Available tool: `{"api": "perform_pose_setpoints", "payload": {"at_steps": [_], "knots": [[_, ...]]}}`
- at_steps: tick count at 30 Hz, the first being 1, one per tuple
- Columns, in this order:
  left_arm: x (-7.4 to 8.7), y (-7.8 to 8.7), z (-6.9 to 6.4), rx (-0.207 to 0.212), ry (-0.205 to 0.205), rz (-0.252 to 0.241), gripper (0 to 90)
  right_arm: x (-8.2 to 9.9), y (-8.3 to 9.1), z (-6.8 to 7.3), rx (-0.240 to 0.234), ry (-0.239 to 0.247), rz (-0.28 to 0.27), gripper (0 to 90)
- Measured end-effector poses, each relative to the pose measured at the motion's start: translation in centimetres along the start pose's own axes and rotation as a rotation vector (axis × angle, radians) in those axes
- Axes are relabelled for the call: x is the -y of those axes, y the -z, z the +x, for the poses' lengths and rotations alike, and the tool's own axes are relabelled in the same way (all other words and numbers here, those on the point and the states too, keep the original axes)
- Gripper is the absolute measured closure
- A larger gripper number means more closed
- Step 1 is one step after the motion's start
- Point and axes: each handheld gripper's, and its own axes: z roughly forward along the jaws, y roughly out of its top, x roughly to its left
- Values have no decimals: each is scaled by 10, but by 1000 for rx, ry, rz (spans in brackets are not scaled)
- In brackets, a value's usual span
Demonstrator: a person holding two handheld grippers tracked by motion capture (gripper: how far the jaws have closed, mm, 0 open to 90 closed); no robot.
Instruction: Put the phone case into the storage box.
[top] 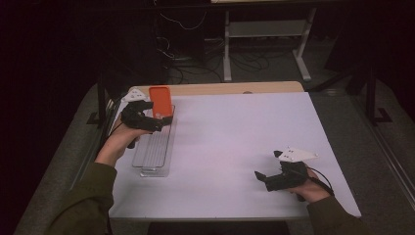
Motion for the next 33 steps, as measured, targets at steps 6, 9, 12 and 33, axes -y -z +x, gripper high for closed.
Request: {"api": "perform_pose_setpoints", "payload": {"at_steps": [6, 9, 12, 33], "knots": [[10, 5, -11, 33, 0, -1, 0, -1, 1, -1, -11, -3, 7, 0], [16, 7, -16, 49, 8, -10, 0, -2, 1, -1, -13, 4, 4, 0], [23, 9, -19, 58, 4, -11, 0, -3, 2, -2, -18, -1, 3, 0], [63, 18, -48, 119, -30, -16, 0, -15, 4, -7, -37, 20, 6, 0]]}}
